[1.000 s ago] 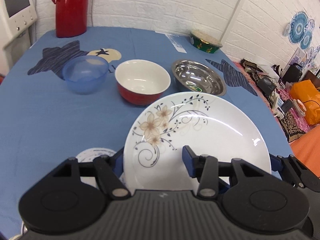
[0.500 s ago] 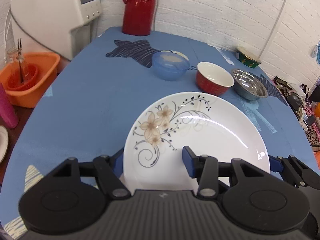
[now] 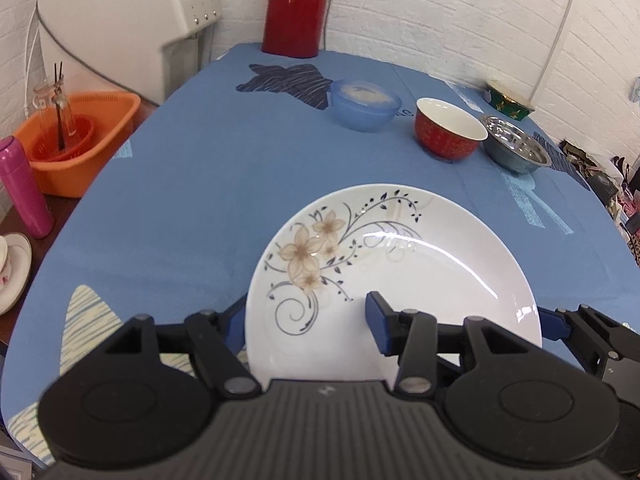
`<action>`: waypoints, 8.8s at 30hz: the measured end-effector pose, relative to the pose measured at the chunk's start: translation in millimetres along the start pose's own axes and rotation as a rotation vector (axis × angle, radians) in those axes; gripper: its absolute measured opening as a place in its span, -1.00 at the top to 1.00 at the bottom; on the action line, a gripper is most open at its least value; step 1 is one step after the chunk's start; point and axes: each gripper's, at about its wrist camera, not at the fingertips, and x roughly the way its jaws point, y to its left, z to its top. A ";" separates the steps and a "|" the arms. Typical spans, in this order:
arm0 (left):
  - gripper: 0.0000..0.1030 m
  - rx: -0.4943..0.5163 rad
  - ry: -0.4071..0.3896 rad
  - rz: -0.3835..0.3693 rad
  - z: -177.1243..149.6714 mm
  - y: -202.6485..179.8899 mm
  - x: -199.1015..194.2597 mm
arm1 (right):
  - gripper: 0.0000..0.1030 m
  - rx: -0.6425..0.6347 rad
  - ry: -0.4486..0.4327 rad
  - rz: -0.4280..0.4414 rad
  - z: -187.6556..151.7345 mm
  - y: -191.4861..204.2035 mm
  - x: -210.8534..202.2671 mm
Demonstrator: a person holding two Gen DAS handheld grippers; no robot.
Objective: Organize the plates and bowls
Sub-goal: 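Carry the floral plate onto the plate stack and open the left tool, then move the left tool to the steel bowl, then close the left tool on the steel bowl's rim, then carry the steel bowl beside the plate stack and open the left tool, then move the left tool to the red-and-white bowl, then close the left tool on the red bowl's rim, then lower the red bowl into the steel bowl and open the left tool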
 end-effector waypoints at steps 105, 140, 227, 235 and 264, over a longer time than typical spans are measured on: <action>-0.39 -0.039 0.216 -0.145 143.1 -226.4 216.6 | -0.62 -0.004 0.206 -0.286 107.0 -303.4 70.3; 0.84 0.205 0.264 -0.298 9.5 -211.2 73.9 | -0.62 0.102 0.109 -0.211 -16.9 -160.5 -65.2; -0.60 -0.453 0.253 -0.007 187.6 -81.6 213.6 | -0.60 -0.183 0.240 -0.234 177.0 -202.3 175.5; -0.61 -0.463 0.211 0.002 184.6 -92.9 218.6 | -0.62 -0.199 0.234 -0.201 173.6 -205.9 178.1; 1.00 -0.232 0.214 -0.136 175.9 -117.7 181.9 | 0.19 -0.161 0.224 -0.064 155.8 -171.8 125.6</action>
